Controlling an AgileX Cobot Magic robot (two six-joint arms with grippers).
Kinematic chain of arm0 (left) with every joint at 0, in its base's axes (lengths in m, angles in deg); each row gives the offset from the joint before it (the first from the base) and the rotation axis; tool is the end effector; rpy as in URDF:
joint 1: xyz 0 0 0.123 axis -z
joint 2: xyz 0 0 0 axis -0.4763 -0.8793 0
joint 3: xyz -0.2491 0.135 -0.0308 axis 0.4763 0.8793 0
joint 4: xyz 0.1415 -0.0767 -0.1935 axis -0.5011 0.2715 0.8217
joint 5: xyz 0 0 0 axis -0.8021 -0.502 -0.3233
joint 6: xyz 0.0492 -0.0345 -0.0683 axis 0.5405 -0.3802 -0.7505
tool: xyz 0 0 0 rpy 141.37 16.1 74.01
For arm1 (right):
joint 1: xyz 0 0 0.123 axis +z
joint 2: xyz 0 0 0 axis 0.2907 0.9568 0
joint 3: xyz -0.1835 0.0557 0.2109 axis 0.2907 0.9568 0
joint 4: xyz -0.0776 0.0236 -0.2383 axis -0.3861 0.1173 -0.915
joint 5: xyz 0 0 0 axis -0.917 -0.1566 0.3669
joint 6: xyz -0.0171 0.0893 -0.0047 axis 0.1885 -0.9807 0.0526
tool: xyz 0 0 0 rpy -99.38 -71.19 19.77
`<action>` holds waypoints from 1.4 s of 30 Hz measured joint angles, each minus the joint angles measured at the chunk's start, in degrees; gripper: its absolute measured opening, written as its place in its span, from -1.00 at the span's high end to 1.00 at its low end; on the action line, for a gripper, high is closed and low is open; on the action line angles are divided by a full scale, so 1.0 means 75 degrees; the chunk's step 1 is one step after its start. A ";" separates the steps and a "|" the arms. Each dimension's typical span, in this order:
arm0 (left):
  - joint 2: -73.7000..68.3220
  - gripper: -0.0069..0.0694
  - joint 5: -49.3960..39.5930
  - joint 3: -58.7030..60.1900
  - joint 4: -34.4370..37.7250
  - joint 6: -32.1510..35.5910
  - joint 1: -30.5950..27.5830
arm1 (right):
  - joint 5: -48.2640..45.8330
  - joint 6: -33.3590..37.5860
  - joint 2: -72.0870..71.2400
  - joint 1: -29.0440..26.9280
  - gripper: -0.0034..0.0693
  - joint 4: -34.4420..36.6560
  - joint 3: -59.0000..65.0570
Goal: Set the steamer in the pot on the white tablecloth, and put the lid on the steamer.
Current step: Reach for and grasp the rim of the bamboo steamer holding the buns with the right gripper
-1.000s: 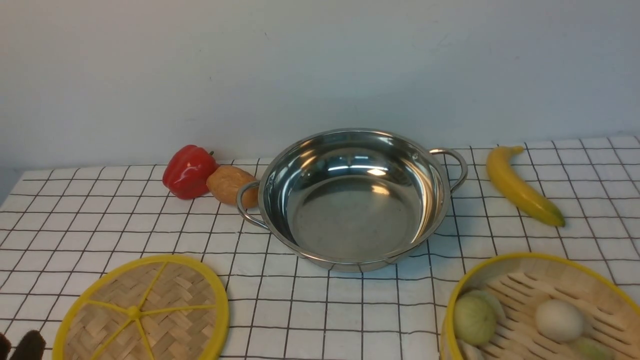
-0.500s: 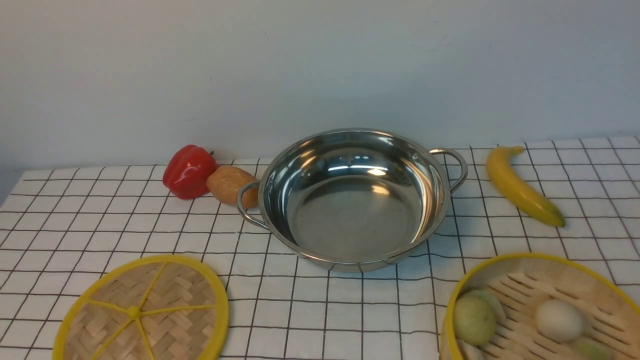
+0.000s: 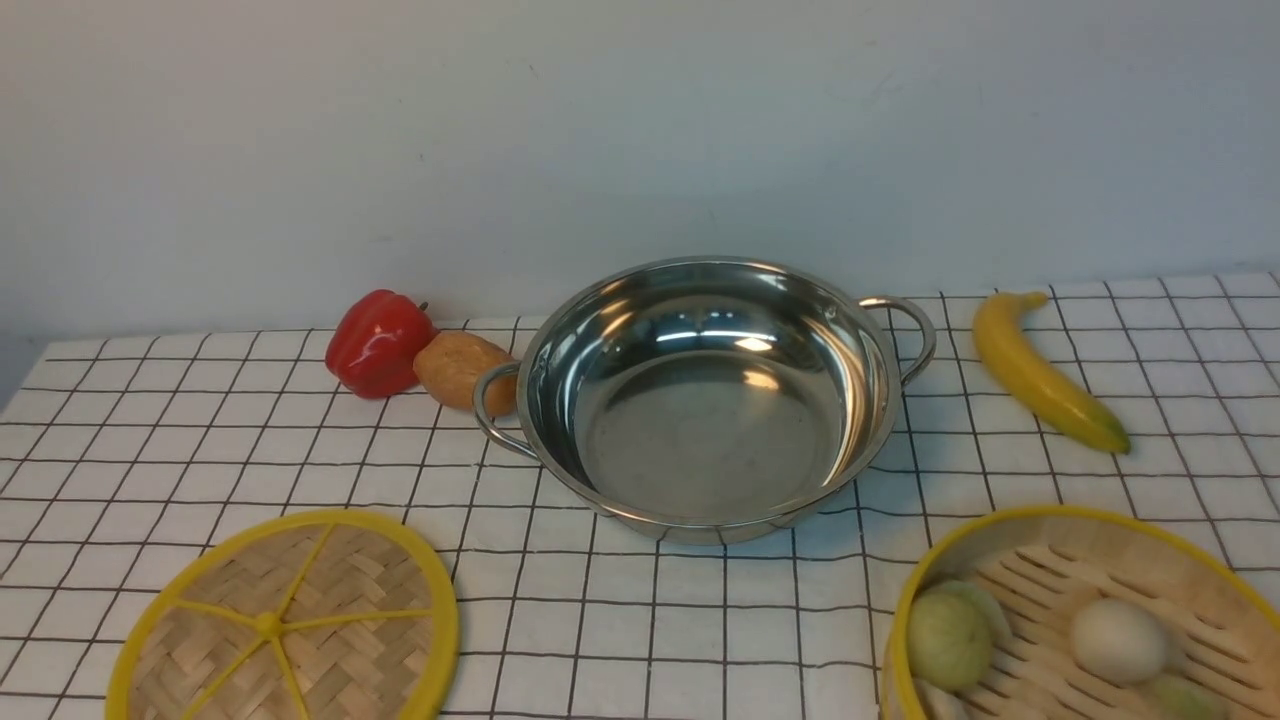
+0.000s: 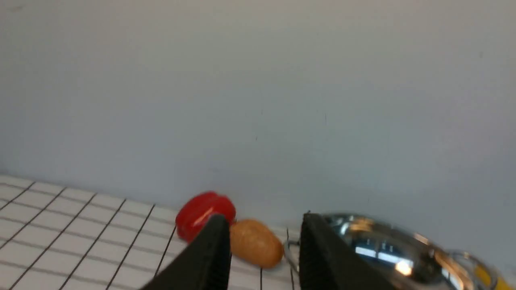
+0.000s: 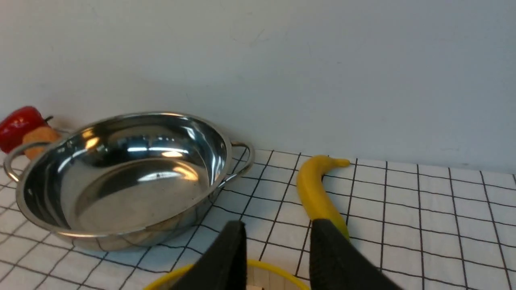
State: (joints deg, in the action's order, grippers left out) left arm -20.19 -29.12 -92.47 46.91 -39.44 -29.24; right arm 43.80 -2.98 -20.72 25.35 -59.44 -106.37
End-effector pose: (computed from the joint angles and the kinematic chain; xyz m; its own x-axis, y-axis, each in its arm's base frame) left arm 0.0473 -0.0064 0.2801 -0.0815 -0.2603 -0.9621 0.0441 0.9634 -0.2644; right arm 0.0694 0.0154 0.3015 -0.3402 0.0378 -0.9396 -0.1697 0.9803 0.1009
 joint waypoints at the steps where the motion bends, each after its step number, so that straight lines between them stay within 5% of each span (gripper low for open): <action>1: -0.0212 0.18 -0.0453 -0.0358 -0.0115 0.0015 0.0000 | -0.0067 0.0111 0.0007 0.0000 0.24 -0.0019 -0.0027; 6: -0.1796 0.18 -0.3296 -0.2053 -0.0628 0.0085 0.0000 | -0.0574 0.0550 0.0296 0.0000 0.24 -0.0081 -0.0084; 12: -0.3209 0.18 -0.4769 -0.2965 -0.0651 0.1011 0.0000 | -0.1752 0.1039 0.1307 0.0000 0.24 -0.0336 -0.0534; 21: -0.3898 0.18 -0.4813 -0.3013 -0.0384 0.2101 0.0000 | -0.4636 0.0385 0.4465 0.0000 0.24 -0.0964 -0.3316; 31: -0.3901 0.18 -0.4774 -0.3018 -0.0328 0.2172 0.0000 | -0.5023 0.0106 0.5883 0.0000 0.24 -0.1610 -0.3247; 42: -0.3901 0.18 -0.4704 -0.3021 -0.0273 0.2188 0.0000 | -0.4766 0.0123 0.6591 0.0000 -0.05 -0.1659 -0.2749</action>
State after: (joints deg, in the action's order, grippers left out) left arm -49.45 -64.40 -115.12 44.86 -23.03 -29.24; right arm 8.05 -2.06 28.71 25.35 -71.88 -126.99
